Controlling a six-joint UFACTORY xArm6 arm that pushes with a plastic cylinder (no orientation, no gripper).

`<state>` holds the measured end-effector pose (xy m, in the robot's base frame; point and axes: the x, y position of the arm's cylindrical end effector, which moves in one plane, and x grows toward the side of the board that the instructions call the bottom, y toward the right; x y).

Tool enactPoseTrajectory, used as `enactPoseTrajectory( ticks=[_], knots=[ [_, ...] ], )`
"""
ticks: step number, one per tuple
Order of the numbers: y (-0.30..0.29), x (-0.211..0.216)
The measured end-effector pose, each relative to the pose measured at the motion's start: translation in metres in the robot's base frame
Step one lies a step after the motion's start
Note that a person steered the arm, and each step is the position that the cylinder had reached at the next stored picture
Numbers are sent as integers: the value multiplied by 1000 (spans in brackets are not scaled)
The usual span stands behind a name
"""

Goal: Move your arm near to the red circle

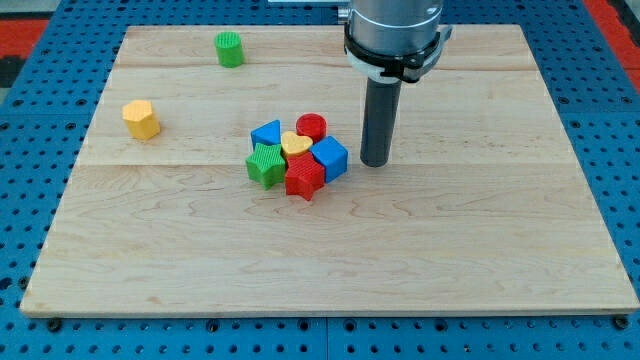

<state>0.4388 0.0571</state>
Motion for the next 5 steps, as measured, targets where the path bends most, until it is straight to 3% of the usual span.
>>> enactPoseTrajectory(
  ticks=[2,4,5],
  knots=[
    [-35,-7],
    [13,-36],
    [6,-59]
  ],
)
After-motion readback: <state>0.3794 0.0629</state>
